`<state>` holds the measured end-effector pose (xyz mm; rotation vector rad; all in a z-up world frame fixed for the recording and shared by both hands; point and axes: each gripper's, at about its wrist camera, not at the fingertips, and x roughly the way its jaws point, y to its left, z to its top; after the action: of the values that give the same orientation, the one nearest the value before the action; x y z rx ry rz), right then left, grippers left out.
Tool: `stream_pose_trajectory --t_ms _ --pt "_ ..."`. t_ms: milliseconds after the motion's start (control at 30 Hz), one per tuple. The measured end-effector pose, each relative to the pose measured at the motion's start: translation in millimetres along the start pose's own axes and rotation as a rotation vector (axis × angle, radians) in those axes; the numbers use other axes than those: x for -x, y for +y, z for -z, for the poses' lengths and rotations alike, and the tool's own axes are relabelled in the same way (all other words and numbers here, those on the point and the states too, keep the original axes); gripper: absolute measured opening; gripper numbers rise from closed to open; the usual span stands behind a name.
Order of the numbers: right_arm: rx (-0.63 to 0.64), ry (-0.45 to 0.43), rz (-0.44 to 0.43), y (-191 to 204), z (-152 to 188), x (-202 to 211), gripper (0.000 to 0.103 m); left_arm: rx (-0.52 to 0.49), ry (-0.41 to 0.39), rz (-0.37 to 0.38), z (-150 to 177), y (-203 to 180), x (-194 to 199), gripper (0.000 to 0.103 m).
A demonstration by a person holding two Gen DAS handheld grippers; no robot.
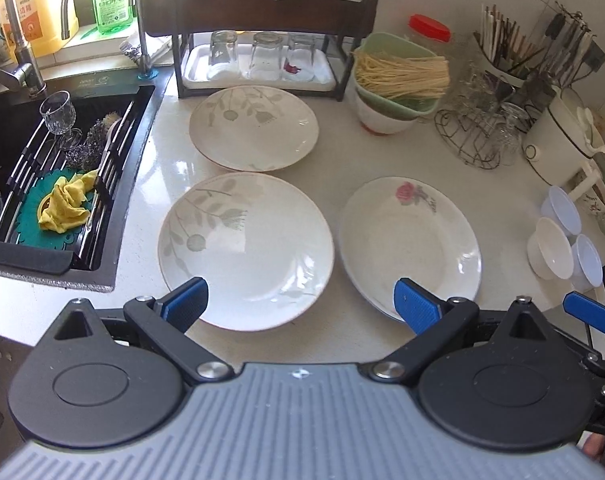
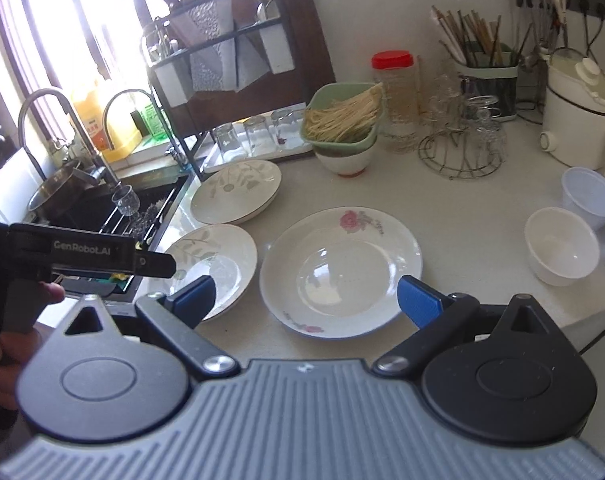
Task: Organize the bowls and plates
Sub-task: 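Move both grippers to the deep leaf-pattern plate and close on its rim, then lift the deep leaf-pattern plate and lower it onto the rose-pattern plate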
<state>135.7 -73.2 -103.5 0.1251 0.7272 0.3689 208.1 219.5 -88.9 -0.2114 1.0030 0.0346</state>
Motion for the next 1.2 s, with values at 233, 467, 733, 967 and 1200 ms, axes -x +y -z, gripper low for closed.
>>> stream_pose_trajectory --t_ms 233,467,733,967,1200 --pt "-0.009 0.052 -0.047 28.5 -10.5 -42.3 0.098 0.006 0.007 -0.014 -21.3 52.0 -25.4 0.101" --pt "-0.056 0.130 -0.058 55.8 -13.0 -92.5 0.091 -0.043 0.054 -0.006 -31.9 95.5 -62.8 0.100" --pt "-0.234 0.269 -0.042 63.4 2.6 -152.2 0.076 -0.130 0.094 0.071 -38.9 124.1 -106.6 0.092" --pt "-0.323 0.309 -0.006 64.9 14.6 -173.4 0.052 -0.110 0.123 0.085 -48.5 139.9 -140.8 0.063" --pt "-0.358 0.306 0.022 64.2 20.7 -183.5 0.018 -0.127 0.165 0.148 -50.4 143.6 -166.8 0.035"
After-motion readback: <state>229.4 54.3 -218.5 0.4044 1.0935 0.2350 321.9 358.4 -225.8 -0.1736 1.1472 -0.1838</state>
